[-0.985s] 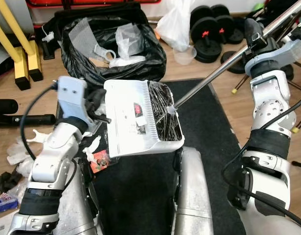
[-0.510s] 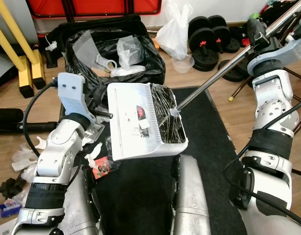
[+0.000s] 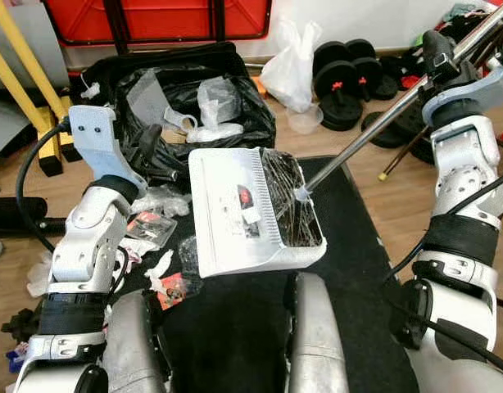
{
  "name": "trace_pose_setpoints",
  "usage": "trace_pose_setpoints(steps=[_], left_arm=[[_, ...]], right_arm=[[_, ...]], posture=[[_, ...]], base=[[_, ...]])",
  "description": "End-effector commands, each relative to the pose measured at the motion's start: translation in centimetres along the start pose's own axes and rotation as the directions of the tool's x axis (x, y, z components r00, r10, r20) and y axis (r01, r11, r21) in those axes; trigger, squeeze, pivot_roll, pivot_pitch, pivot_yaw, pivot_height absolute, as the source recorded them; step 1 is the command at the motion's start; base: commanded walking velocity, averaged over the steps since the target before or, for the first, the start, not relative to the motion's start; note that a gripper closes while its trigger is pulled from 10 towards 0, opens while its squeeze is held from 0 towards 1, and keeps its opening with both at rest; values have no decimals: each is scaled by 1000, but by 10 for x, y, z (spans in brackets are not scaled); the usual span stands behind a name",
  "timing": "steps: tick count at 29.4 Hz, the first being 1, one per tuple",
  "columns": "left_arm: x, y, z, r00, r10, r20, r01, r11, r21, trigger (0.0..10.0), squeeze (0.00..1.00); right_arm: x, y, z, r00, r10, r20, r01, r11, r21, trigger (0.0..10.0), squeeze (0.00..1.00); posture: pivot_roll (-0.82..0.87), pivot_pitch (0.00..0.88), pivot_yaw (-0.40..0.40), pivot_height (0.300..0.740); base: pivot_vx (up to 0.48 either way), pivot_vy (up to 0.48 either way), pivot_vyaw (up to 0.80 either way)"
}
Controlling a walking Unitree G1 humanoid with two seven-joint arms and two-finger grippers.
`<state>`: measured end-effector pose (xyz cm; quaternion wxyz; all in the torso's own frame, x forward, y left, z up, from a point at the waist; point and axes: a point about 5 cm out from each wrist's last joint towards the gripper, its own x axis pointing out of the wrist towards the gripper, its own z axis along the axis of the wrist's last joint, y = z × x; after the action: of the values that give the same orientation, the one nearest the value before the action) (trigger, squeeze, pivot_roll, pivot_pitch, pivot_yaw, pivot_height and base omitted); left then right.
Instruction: Sweep floor
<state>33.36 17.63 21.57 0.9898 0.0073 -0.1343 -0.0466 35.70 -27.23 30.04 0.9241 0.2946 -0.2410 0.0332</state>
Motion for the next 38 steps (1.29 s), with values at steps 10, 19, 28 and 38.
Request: trace_pose_setpoints(steps=[10,19,28,38], left_arm=[[-4,5,-14,997,64,-41,-64,998,1,10000,0],[-4,1,-21,995,68,-75,-69,997,-15,10000,0],[-2,-20,-23,997,10,-74,-11,1000,-23,10000,0],[-2,-17,-26,995,22,-93,-24,999,-26,10000,0]], right_arm=[[1,-3,22,995,3,99,-3,1000,3,10000,0],[2,-4,18,996,2,87,-2,1000,5,10000,0],[1,1,2,999,14,49,-15,1000,16,10000,0],[1,0,3,999,17,51,-18,1000,12,10000,0]], posture=[[-168,60,-145,564],[-176,59,-146,589],[-173,57,-147,609],[-173,55,-147,634]], base=[[0,0,0],[0,0,0],[-107,0,0],[-43,0,0]])
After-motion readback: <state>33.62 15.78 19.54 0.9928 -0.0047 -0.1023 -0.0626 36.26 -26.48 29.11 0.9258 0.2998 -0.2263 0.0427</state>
